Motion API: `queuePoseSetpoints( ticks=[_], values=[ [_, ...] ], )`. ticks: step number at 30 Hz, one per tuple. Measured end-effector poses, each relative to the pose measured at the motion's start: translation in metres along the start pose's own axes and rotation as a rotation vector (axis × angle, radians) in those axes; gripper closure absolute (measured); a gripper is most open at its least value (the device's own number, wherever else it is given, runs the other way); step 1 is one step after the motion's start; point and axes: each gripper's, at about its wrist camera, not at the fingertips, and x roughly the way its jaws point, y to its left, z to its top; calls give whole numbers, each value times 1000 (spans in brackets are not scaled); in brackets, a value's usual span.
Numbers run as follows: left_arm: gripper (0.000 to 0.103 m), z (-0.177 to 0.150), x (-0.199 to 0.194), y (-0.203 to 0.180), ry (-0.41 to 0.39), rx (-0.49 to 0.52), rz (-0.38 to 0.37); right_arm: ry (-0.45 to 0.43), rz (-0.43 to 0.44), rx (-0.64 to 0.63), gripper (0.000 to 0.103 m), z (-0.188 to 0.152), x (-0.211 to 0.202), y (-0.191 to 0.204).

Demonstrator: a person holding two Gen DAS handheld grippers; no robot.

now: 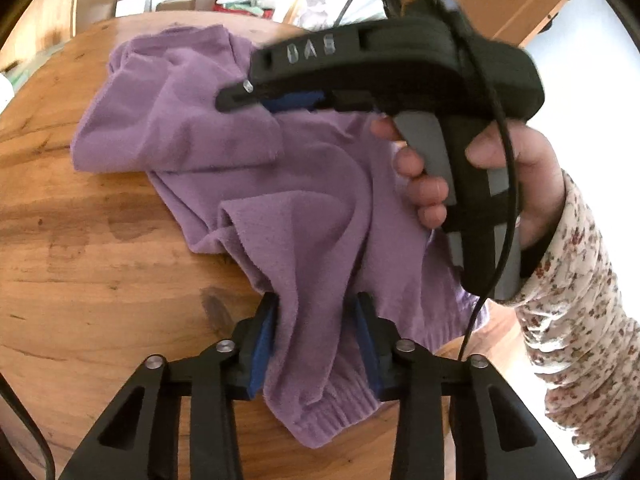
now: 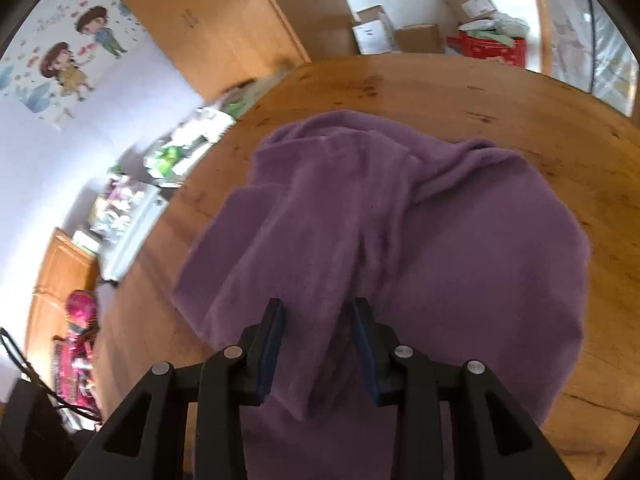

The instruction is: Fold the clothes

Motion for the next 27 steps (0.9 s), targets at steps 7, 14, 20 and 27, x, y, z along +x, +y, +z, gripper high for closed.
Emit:
queuePoseSetpoints(
  ticks=[7, 14, 20, 27],
  values=[
    [82, 6, 7, 2, 25, -66, -18, -41, 66, 20, 95, 8, -6, -3],
    [91, 18, -3, 1, -25, -62, 13, -270, 23, 75, 95, 22, -82, -17],
    [93, 14, -25, 8, -80, -65, 63, -428, -70, 170, 95, 19, -146, -51],
    [93, 27, -53, 44, -163, -98, 160, -564, -151, 296, 95, 3, -196, -91]
  ],
)
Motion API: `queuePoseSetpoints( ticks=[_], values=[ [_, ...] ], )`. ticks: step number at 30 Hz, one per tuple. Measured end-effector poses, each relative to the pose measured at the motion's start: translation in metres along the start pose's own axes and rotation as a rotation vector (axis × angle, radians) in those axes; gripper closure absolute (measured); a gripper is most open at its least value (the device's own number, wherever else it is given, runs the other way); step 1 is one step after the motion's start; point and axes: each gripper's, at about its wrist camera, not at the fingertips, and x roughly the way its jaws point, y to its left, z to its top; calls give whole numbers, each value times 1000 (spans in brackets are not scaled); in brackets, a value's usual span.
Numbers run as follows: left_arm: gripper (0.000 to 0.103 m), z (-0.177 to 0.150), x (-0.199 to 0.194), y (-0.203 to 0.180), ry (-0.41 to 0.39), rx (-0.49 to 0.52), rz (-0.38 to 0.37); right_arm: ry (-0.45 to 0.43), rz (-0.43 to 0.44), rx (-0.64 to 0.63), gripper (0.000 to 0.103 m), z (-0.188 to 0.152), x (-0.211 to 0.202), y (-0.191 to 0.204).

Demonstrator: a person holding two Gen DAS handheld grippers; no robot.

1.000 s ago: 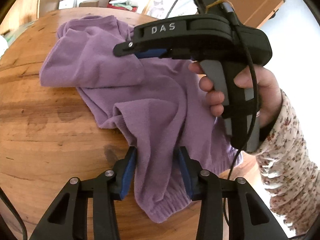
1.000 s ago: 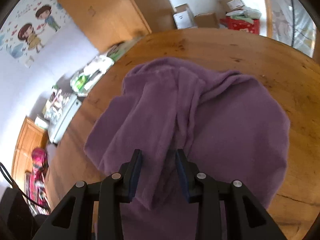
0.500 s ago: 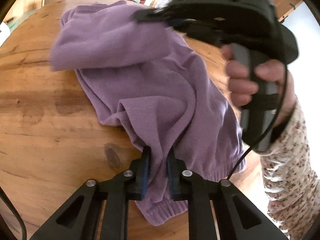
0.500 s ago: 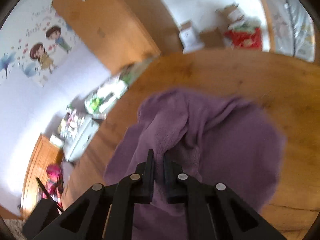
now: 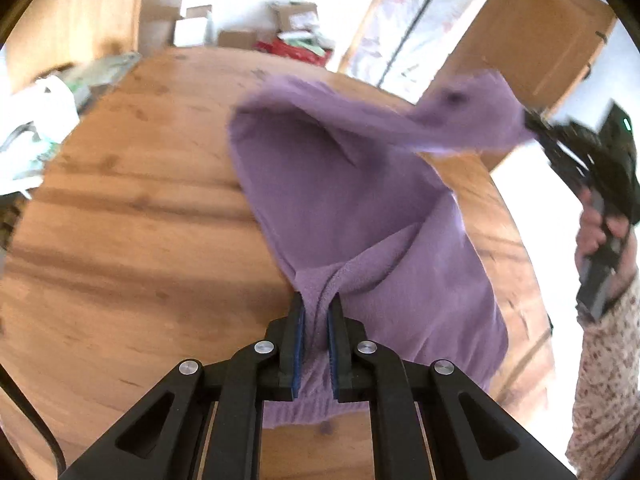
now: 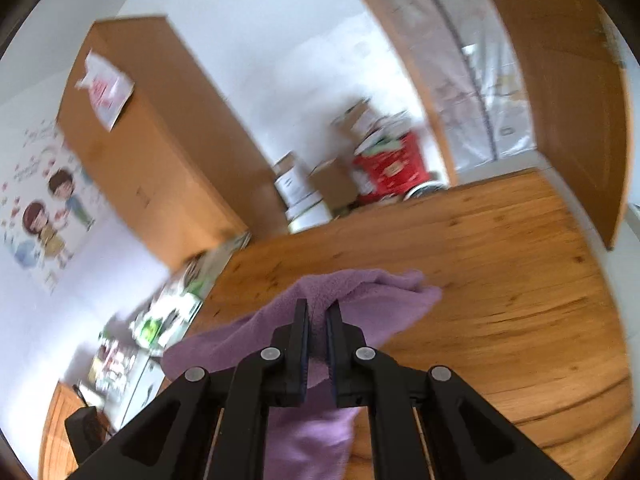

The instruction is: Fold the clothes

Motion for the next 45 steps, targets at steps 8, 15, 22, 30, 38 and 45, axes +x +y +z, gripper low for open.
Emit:
queuePoseSetpoints(
  ticks=[8, 15, 22, 30, 38, 45],
  values=[
    [93, 17, -25, 39, -79, -59, 90, -104, -115, 117, 95, 3, -41, -55],
    [94, 40, -42, 71, -137, -88, 183, -91, -235, 203, 95, -15, -53, -104],
    [94, 26, -24, 69, -69, -92, 106, 11, -338, 108, 92, -38, -36, -108],
    [94, 2, -18, 70, -1, -76, 91, 29, -457, -30, 79, -59, -42, -86],
    [94, -3, -19, 77, 15, -84, 71, 31, -451, -11, 75, -68, -58, -87],
    [92, -9, -19, 77, 56, -72, 14, -17, -542, -170, 74, -70, -74, -55]
  ],
)
